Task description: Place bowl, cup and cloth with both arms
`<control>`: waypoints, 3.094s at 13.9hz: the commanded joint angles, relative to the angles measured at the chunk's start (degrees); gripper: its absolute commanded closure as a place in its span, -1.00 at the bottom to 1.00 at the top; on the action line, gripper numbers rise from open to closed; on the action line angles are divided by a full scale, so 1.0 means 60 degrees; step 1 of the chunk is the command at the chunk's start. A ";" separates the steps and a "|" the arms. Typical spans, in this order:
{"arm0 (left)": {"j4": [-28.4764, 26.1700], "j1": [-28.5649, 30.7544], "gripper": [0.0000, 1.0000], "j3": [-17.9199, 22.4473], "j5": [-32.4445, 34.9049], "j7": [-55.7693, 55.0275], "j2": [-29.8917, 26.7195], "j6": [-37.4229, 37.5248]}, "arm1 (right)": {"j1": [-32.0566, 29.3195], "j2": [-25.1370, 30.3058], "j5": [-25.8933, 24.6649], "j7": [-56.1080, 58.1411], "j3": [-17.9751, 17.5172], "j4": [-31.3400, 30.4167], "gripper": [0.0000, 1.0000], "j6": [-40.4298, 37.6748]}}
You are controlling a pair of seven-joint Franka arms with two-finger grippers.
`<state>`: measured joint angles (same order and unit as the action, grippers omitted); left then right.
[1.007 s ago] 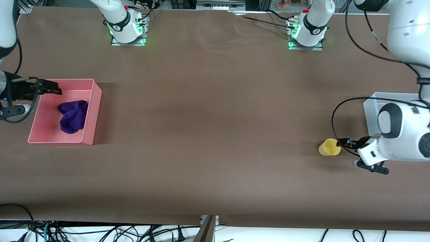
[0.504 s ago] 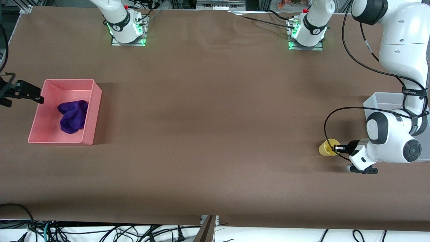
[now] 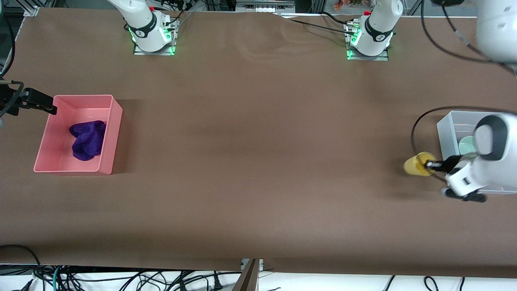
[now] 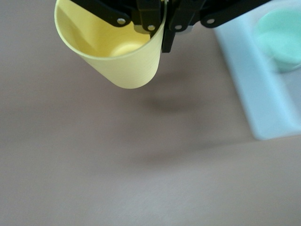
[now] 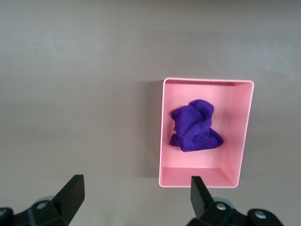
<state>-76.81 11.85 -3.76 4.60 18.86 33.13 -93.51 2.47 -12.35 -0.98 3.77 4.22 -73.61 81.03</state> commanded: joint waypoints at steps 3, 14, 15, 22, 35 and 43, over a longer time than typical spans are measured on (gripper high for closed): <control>-0.0600 0.2005 1.00 -0.0032 0.1240 0.3488 -0.0410 0.0015 | -0.0016 0.0403 -0.0027 0.0203 -0.0074 -0.0314 -1.00 -0.0277; -0.2916 0.3899 -1.00 -0.0192 0.1241 0.5456 -0.0216 -0.4689 | -0.0016 0.0125 -0.0130 0.0704 -0.0074 -0.0168 -1.00 -0.0234; -0.2916 0.3899 -1.00 -0.0367 0.1241 0.5412 -0.0582 -0.4283 | -0.0016 0.0081 -0.0115 0.0704 -0.0074 -0.0138 -1.00 -0.0234; -0.1088 0.3797 -1.00 -0.3893 0.1255 0.1801 -0.1464 -0.0051 | -0.0016 0.0066 -0.0100 0.0704 -0.0089 -0.0094 -1.00 -0.0234; -0.3560 -0.2735 -1.00 0.0465 -0.1015 -0.1458 -0.5418 0.0381 | -0.0016 0.0066 -0.0100 0.0719 -0.0074 -0.0094 -1.00 -0.0234; -0.3560 -0.2913 -1.00 0.0452 -0.0693 -0.2660 -0.5375 -0.0045 | -0.0016 0.0052 -0.0100 0.0704 -0.0059 -0.0094 -1.00 -0.0234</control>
